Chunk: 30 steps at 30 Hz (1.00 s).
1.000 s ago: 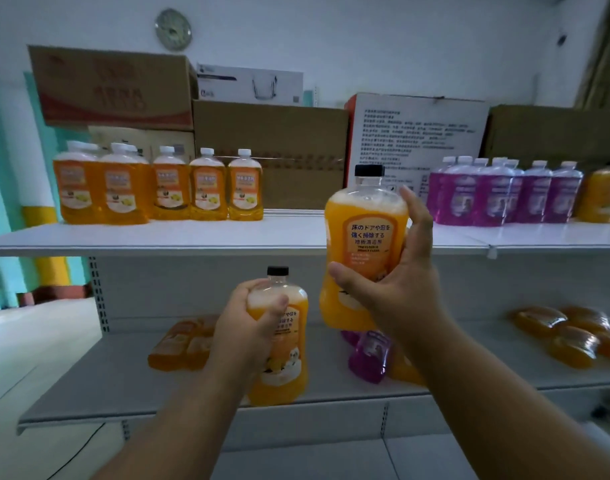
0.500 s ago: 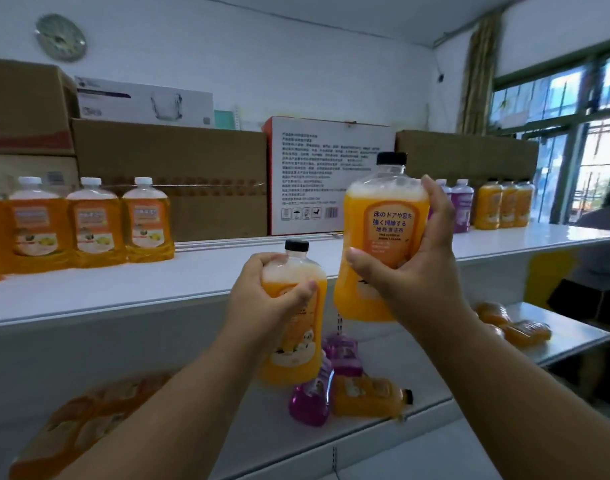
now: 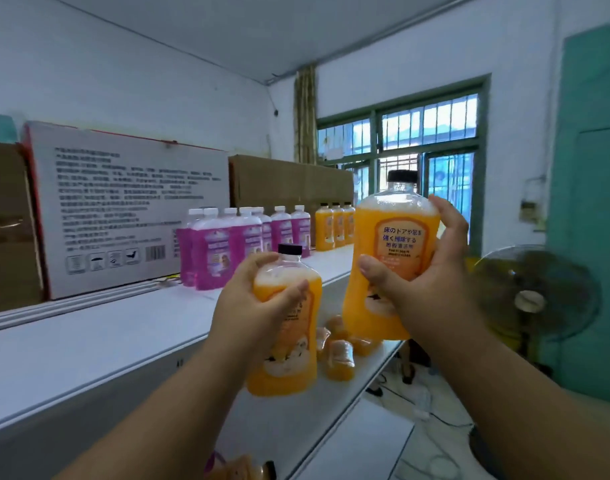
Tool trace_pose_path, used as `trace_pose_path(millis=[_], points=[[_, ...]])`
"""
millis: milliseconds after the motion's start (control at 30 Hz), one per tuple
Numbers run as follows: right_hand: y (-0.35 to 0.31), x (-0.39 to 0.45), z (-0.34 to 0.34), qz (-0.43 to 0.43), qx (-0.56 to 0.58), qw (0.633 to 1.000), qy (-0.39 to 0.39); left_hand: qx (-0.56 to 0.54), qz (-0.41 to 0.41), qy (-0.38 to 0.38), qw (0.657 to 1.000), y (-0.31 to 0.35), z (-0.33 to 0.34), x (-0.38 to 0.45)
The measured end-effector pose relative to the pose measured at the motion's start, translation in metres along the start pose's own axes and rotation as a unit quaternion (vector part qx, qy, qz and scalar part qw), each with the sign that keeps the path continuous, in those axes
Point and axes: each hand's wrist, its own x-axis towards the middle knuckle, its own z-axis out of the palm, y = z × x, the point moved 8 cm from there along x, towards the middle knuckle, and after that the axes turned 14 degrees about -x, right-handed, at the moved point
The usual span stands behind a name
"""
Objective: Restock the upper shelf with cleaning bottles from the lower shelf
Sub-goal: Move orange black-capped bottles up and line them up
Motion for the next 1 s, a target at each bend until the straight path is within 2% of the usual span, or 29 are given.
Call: trace_pose_path(millis=[200,400,800,1000], points=[[0.105,0.056,-0.055,0.005,-0.042,0.999,0.002,-0.027,0.013,-0.024,0.999,-0.030,0.117,0.052],[0.206,0.123,-0.081,0.030,-0.061,0.997,-0.022,0.034,0.045,-0.006,0.998,-0.046,0.206,0.116],[0.377,0.245,-0.031,0.017,-0.031,0.999,-0.022,0.090,0.055,-0.015,0.994,-0.116,0.313,0.276],[0.452,0.307,-0.015,0.022,-0.030,0.999,-0.027,0.085,0.055,0.009,0.995,-0.154,0.362,0.356]])
